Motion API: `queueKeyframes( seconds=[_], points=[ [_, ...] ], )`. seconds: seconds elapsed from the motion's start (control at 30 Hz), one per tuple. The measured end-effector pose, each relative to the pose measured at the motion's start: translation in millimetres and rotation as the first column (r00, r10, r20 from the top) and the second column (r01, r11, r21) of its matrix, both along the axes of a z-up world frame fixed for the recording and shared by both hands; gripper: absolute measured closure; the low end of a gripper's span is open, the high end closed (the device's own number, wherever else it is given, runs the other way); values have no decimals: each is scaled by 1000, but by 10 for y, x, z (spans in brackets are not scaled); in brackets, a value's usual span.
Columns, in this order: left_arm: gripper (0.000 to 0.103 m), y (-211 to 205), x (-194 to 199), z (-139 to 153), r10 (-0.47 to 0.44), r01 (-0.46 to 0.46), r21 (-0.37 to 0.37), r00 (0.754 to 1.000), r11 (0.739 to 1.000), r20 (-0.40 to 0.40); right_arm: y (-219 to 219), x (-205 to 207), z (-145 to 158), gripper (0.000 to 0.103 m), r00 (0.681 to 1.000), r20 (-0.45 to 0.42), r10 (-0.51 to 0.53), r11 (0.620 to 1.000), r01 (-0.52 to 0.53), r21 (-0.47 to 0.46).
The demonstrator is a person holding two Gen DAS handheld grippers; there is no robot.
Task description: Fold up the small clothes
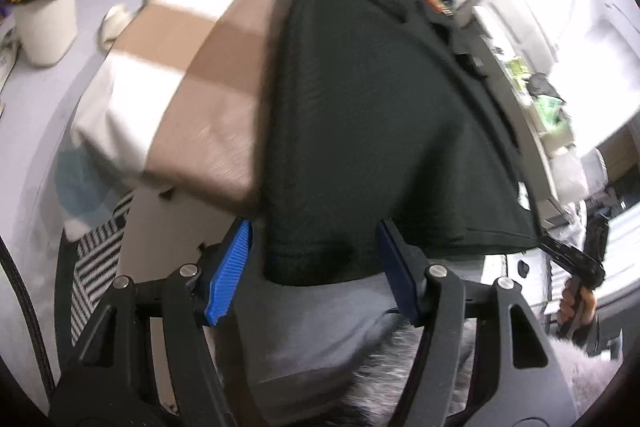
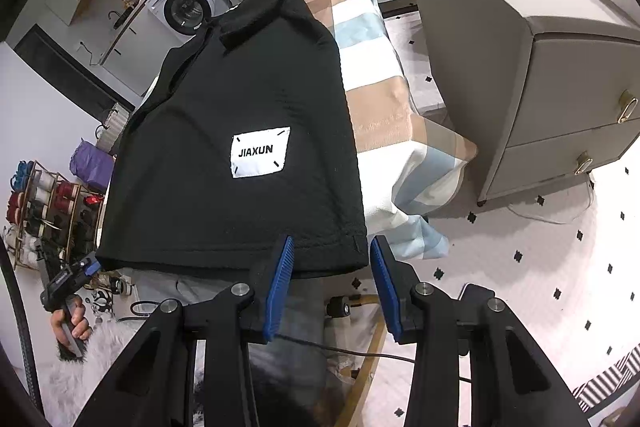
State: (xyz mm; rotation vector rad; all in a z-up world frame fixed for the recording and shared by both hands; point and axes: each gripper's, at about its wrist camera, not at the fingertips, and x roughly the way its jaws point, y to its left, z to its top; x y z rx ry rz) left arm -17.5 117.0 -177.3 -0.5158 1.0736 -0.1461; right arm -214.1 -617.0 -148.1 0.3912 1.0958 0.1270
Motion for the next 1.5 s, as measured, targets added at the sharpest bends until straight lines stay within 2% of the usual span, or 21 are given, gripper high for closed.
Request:
queueKeyframes(
  seconds=[0.1, 0.17, 0.37, 0.7, 0.77, 0.83, 0.87, 0.9, 0.93, 0.97, 1.0, 1.07, 1.27, 1.43, 1.5],
  points=[
    [42, 33, 19, -93, 10, -11, -56, 1000, 998, -13, 4, 4, -8, 62, 1000, -5, 0, 1000, 0, 0],
    [42, 29, 5, -53, -9, 10, -92, 1000, 996, 14, 15, 8, -5, 62, 1000, -8, 4, 1000, -4, -2],
    [42, -91, -16, 299, -89, 98, -57, 984, 994, 152, 3, 7, 11, 62, 1000, -3, 7, 1000, -7, 6],
    [42, -87, 101, 197, -78, 87, -84, 991, 993, 110, -82, -7, -101, 62, 999, -45, 7, 998, -4, 66],
    [47, -97, 101, 194, -78, 88, -85, 990, 992, 118, -101, 10, -131, 62, 999, -37, 5, 993, -1, 116],
    [62, -118, 108, 203, -81, 90, -72, 989, 993, 124, -104, 24, -145, 62, 1000, -26, -1, 991, 4, 133],
    [73, -128, 108, 206, -83, 91, -64, 988, 994, 128, -99, 42, -143, 62, 1000, -18, -4, 991, 7, 135],
    [78, -140, 115, 209, -83, 90, -49, 988, 995, 131, -90, 58, -131, 62, 1000, -12, -7, 990, 9, 138],
    [88, -147, 111, 212, -85, 90, -39, 988, 995, 131, -75, 72, -120, 62, 1000, 1, -16, 990, 15, 138],
    [91, -156, 107, 222, -85, 89, -26, 987, 996, 134, -55, 80, -106, 67, 1000, 7, -15, 992, 14, 123],
    [92, -157, 95, 237, -86, 89, -18, 986, 996, 142, -32, 87, -92, 79, 1000, 16, -13, 994, 11, 110],
    [93, -144, 67, 291, -79, 82, -11, 982, 997, 170, 7, 80, -33, 92, 999, 49, -2, 996, -3, 87],
    [96, -43, -72, 576, -25, 36, -31, 952, 999, 304, 117, 98, 126, 95, 987, 158, 15, 998, -25, 62],
    [96, 35, -122, 669, 1, 15, -46, 943, 999, 333, 132, 173, 147, 95, 968, 251, -22, 983, -25, 181],
    [96, 68, -134, 673, 15, 6, -62, 942, 998, 335, 124, 182, 159, 95, 954, 296, -44, 966, -35, 257]
  ],
)
